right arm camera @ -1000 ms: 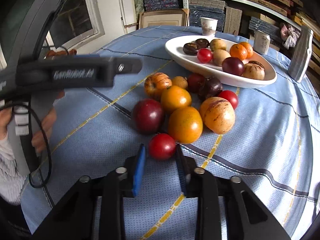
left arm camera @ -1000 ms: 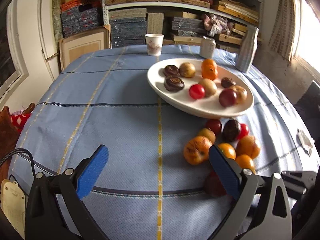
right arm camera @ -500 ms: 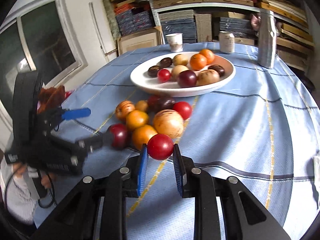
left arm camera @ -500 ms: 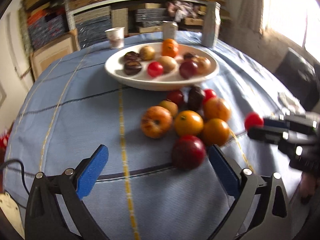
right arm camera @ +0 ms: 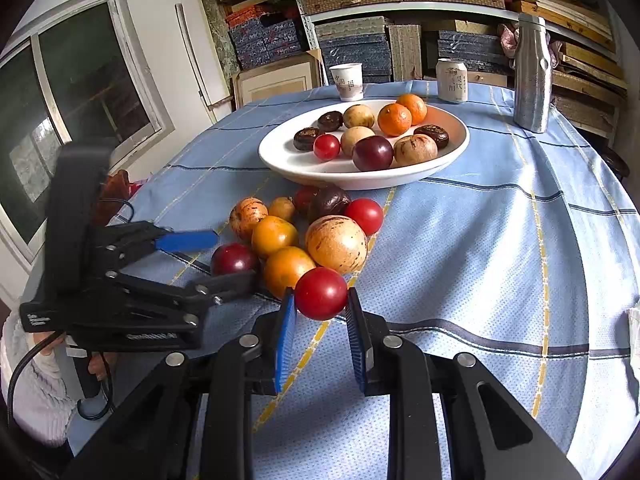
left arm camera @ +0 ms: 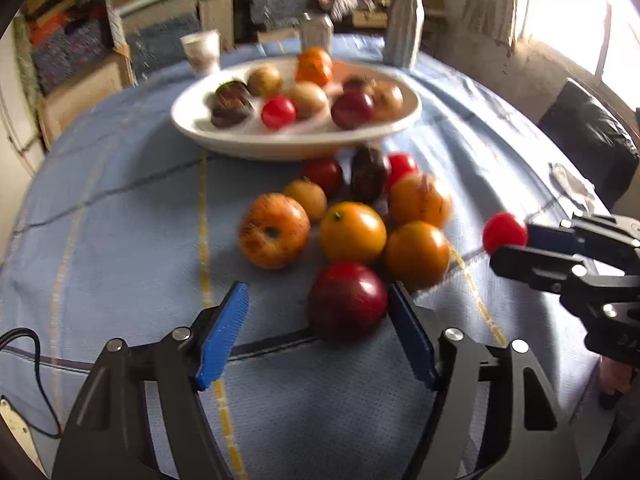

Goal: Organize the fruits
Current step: 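Grasp a dark red plum with the left tool while the right tool holds the tomato, then carry the plum and tomato over the white plate and open both tools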

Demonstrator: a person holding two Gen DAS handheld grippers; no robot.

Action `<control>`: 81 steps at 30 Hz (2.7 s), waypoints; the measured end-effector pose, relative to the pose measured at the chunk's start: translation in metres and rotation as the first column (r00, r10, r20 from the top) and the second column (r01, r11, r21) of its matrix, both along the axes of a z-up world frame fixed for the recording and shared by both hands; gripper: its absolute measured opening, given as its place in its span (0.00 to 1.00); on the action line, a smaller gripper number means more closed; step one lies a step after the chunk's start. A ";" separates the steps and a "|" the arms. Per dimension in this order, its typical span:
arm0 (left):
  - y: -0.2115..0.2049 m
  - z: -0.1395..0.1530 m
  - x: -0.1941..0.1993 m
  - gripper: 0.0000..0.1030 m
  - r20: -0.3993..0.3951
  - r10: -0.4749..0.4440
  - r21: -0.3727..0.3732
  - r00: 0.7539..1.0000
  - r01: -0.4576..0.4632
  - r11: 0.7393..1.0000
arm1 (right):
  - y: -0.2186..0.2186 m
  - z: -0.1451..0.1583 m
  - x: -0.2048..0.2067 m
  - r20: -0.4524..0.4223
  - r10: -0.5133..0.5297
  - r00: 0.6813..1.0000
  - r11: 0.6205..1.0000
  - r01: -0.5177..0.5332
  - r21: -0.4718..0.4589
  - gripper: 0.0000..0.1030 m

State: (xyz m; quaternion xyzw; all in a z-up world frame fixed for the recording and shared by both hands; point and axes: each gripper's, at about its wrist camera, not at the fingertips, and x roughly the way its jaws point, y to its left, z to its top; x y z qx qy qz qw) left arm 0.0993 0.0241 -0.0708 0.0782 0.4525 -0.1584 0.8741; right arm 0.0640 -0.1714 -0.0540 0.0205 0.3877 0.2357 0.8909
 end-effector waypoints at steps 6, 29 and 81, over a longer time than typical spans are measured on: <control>-0.001 0.000 0.001 0.56 -0.005 -0.009 -0.017 1.000 0.009 1.000 | 0.000 -0.001 0.001 -0.004 -0.003 1.000 1.000 0.003 -0.001 0.24; 0.006 0.022 -0.011 0.36 0.075 0.012 -0.111 0.997 -0.003 0.994 | -0.007 0.003 0.002 0.012 -0.028 1.000 0.999 0.027 0.027 0.24; 0.059 0.088 0.094 0.93 0.166 0.308 -0.202 0.937 -0.274 0.940 | -0.004 0.135 0.093 0.268 -0.143 0.953 0.971 0.083 0.225 0.87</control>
